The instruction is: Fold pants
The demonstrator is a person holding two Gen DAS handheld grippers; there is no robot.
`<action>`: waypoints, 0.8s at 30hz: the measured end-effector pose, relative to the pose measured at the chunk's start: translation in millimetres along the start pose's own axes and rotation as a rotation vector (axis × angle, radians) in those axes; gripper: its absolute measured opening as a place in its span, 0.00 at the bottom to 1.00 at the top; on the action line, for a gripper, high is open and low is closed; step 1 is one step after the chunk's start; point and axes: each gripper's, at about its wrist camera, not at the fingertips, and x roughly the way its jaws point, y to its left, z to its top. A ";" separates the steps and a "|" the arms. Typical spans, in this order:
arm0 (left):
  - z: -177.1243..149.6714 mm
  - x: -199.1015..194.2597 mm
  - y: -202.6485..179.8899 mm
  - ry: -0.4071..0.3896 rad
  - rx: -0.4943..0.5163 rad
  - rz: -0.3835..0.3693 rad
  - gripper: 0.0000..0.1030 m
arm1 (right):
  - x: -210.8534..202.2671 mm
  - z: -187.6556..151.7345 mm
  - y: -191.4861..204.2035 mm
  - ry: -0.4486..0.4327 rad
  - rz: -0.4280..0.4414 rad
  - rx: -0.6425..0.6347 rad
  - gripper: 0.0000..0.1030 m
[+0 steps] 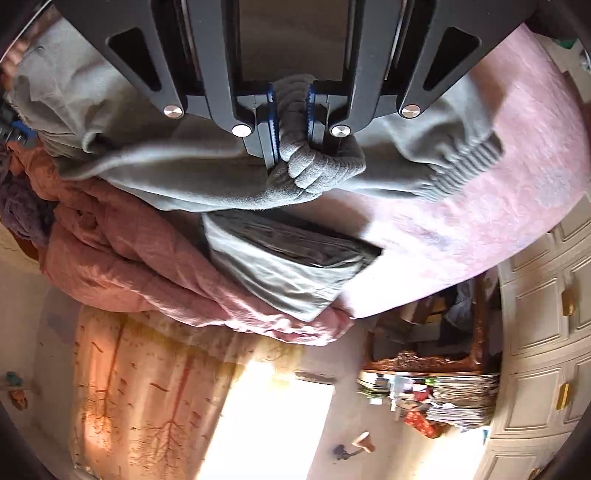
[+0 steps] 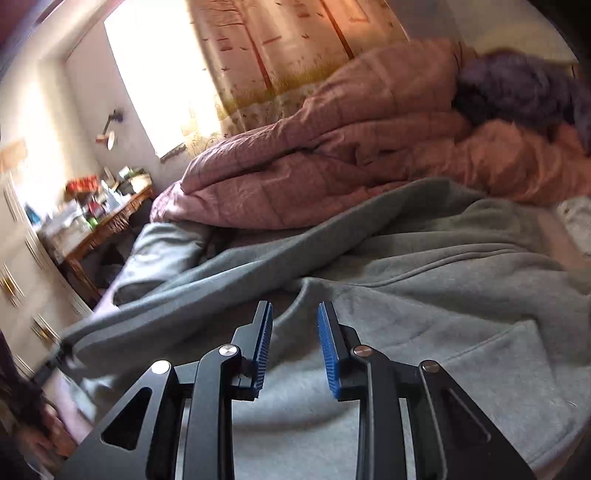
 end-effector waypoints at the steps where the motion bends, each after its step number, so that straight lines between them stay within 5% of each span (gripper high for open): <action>1: -1.4 -3.2 7.7 -0.001 -0.016 0.003 0.11 | 6.2 10.0 -0.7 0.007 -0.001 0.021 0.45; 3: -5.9 -7.7 26.6 0.004 -0.062 -0.005 0.11 | 22.6 25.4 2.5 0.001 -0.035 0.027 0.74; 5: -8.8 -9.9 35.0 -0.011 -0.077 0.000 0.11 | 49.0 37.9 7.7 0.026 -0.103 0.024 0.75; 8: -9.7 -16.0 39.5 -0.039 -0.069 -0.005 0.11 | 108.8 44.4 -1.0 0.198 -0.193 0.106 0.74; 12: -4.2 -19.8 40.6 -0.048 -0.059 -0.016 0.11 | 150.6 37.0 -28.0 0.286 -0.176 0.276 0.50; 14: -1.5 -20.5 36.3 -0.060 -0.035 -0.011 0.11 | 157.8 33.6 -33.6 0.288 -0.193 0.305 0.48; 16: 1.1 -19.5 33.6 -0.064 -0.018 -0.010 0.11 | 156.0 31.3 -34.9 0.235 -0.203 0.311 0.10; 21: 10.0 -6.5 25.5 -0.051 0.050 0.041 0.11 | 109.6 41.2 -7.6 0.006 -0.346 0.125 0.06; 24: 20.0 0.8 22.9 -0.066 0.093 0.076 0.11 | 67.9 53.1 15.5 -0.110 -0.356 -0.014 0.06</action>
